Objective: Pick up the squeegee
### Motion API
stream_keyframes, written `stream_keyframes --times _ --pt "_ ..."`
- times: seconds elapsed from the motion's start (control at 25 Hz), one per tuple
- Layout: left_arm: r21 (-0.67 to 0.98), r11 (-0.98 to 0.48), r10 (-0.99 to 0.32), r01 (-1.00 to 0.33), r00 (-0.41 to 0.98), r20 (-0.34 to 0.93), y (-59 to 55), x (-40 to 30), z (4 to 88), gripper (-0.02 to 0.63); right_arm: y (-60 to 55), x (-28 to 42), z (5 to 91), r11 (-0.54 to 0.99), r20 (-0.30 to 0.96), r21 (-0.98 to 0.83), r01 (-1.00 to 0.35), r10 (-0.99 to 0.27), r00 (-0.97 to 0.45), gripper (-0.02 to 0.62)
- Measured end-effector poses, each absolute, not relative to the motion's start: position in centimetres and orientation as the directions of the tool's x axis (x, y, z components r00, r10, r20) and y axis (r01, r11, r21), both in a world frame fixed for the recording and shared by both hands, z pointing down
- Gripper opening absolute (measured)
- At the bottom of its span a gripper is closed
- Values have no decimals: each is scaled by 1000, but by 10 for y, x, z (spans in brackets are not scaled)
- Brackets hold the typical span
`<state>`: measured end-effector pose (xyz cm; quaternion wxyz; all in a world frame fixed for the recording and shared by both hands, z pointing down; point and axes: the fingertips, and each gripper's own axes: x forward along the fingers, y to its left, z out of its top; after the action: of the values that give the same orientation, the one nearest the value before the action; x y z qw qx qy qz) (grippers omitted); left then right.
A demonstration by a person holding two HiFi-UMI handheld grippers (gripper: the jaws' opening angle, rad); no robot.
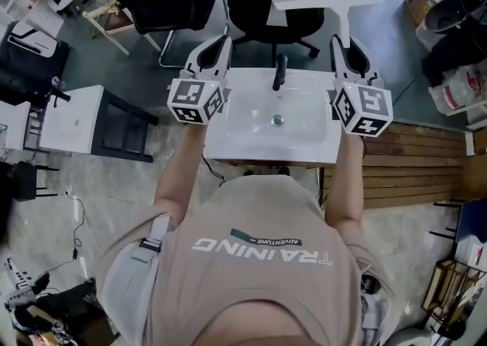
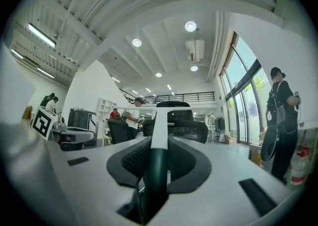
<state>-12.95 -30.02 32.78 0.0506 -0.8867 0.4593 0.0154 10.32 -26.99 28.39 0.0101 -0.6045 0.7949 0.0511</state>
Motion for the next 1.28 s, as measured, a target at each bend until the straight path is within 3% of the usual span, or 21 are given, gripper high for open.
stream_keyframes --times 1.28 --pt "-169 -586 -779 -793 608 -154 -341 -101 242 12 -292 117 247 252 -142 103 -962 -954 -265 98"
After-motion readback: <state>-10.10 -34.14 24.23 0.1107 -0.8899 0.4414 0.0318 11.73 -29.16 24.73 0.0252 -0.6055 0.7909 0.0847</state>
